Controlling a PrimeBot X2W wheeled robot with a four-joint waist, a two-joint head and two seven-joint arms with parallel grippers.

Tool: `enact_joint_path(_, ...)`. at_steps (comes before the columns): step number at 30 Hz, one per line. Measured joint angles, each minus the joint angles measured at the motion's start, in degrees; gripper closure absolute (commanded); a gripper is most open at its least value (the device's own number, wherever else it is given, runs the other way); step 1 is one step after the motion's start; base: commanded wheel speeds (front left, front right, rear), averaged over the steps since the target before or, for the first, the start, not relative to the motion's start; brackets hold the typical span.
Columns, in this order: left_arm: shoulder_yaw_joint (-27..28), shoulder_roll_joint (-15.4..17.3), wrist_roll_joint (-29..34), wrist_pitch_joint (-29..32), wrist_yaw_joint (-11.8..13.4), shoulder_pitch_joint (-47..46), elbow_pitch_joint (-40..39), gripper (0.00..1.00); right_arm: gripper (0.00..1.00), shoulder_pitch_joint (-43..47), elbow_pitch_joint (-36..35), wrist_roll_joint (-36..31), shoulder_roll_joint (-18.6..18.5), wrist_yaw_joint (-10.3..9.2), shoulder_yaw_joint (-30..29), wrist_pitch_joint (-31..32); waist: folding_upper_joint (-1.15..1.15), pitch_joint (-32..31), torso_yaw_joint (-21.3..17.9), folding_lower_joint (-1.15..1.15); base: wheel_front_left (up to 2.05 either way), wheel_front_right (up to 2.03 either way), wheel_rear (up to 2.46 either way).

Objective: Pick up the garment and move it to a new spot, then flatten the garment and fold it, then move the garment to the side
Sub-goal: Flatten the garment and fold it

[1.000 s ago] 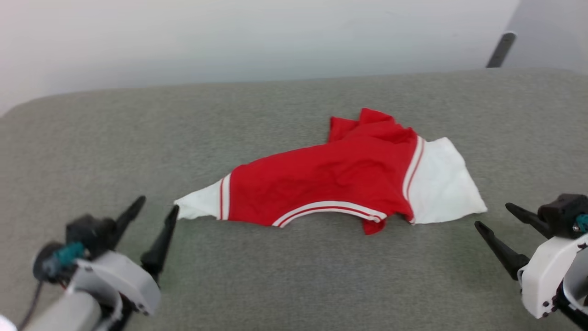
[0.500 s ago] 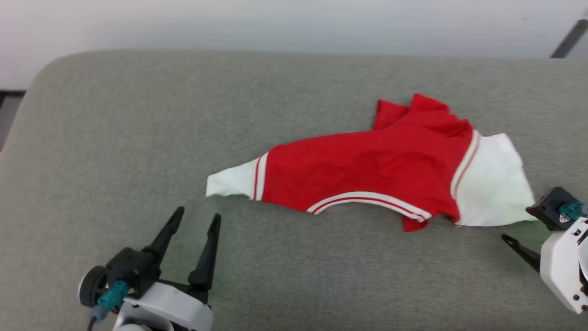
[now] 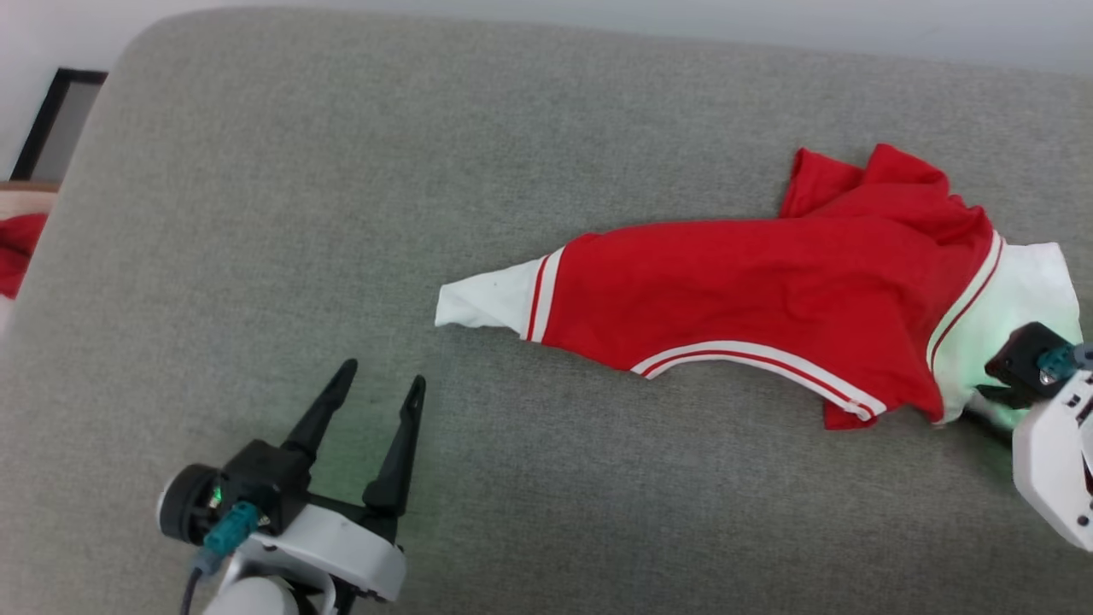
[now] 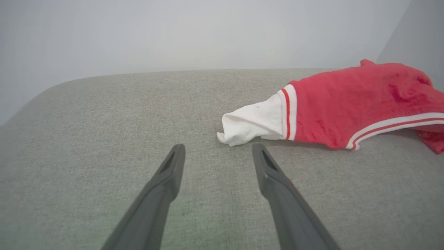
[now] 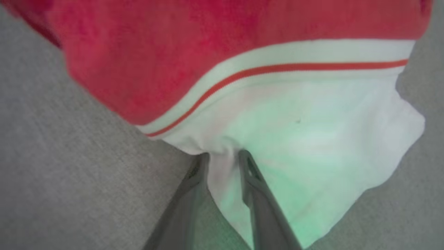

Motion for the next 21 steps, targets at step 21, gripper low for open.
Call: enact_joint_path(21, -18.0, 14.9, 4.6, 22.8, -17.4, -26.9, 3.5, 0.00, 1.00, -4.1, 1.9, 2.4, 4.4, -0.03, 1.6, -2.0, 0.00, 1.4, -3.4, 0.00, 0.00, 0.00, 0.00)
